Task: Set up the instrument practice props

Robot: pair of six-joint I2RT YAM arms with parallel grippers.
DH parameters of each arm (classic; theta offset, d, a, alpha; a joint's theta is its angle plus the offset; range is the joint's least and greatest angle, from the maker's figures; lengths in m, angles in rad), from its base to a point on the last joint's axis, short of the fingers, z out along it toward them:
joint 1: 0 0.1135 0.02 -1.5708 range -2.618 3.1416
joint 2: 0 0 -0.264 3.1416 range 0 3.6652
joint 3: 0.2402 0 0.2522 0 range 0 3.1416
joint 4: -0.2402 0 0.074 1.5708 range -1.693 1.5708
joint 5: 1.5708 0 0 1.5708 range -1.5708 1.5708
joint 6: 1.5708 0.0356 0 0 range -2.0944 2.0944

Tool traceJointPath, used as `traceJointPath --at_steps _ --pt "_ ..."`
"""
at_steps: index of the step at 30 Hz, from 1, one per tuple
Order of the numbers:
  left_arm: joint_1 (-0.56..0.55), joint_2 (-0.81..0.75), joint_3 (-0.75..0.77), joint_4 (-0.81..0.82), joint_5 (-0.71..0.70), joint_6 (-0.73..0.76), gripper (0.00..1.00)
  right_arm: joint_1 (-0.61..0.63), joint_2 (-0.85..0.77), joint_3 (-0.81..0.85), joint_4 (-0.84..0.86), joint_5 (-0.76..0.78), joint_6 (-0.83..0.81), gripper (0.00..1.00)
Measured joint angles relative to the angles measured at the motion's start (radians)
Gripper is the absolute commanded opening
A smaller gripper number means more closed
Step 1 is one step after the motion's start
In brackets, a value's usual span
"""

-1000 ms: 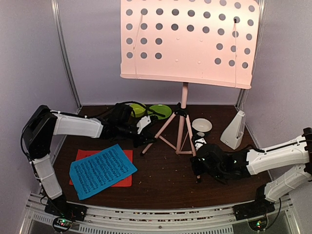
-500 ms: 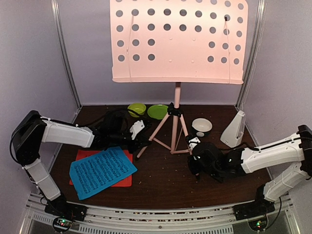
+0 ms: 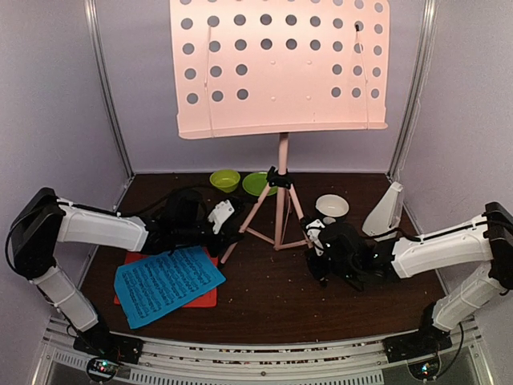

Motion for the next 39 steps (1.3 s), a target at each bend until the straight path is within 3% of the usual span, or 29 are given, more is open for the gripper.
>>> traceJointPath --at_steps 6,10,15,18,20,23,27,33,39 --pt "-0.035 0.000 0.000 0.008 -0.043 -0.052 0.02 -0.035 -0.023 -0.036 0.045 -0.051 -0.026 0.18" --pt "-0.044 0.000 0.000 0.008 -0.053 -0.069 0.24 -0.056 -0.027 -0.051 0.060 -0.049 -0.005 0.28" --pt "-0.052 -0.005 0.000 -0.011 -0.045 -0.091 0.52 -0.072 -0.047 -0.063 0.047 -0.041 0.024 0.54" --pt "-0.058 -0.028 -0.004 -0.029 -0.047 -0.123 0.64 -0.078 -0.078 -0.071 0.023 -0.033 0.034 0.64" --pt "-0.056 -0.060 -0.012 -0.046 -0.053 -0.153 0.78 -0.078 -0.105 -0.076 0.013 -0.030 0.038 0.69" --pt "-0.033 -0.116 -0.013 -0.089 -0.060 -0.222 0.85 -0.079 -0.155 -0.084 -0.006 -0.026 0.049 0.83" --pt "0.059 -0.193 -0.014 -0.185 -0.064 -0.366 0.93 -0.082 -0.222 -0.098 -0.028 -0.016 0.068 0.97" --pt "0.259 -0.340 -0.066 -0.394 -0.085 -0.565 0.97 -0.083 -0.294 -0.114 -0.060 -0.009 0.079 0.98" --pt "0.554 -0.406 -0.076 -0.660 -0.030 -0.599 0.97 -0.083 -0.319 -0.124 -0.072 -0.016 0.093 0.98"
